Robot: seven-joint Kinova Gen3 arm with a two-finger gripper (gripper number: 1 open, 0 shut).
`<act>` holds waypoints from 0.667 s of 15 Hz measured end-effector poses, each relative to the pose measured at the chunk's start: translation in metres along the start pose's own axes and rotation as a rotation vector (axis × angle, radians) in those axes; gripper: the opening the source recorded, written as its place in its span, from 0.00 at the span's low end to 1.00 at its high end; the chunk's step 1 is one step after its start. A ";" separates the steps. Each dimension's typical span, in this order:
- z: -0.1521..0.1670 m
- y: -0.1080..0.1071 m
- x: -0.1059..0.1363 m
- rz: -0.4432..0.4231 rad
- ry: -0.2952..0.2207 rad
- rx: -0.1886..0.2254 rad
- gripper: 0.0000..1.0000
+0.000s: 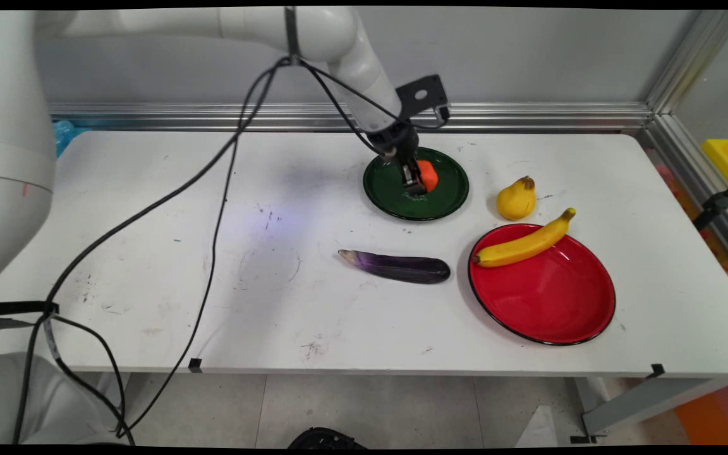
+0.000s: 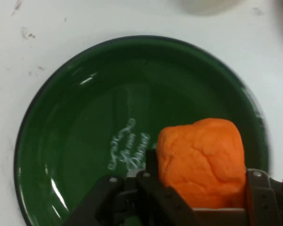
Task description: Place the picked object on the table
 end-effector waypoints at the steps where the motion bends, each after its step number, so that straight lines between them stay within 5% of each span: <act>1: -0.014 0.004 -0.001 0.011 0.008 -0.006 0.00; 10: -0.113 0.051 -0.020 0.165 0.060 -0.140 0.00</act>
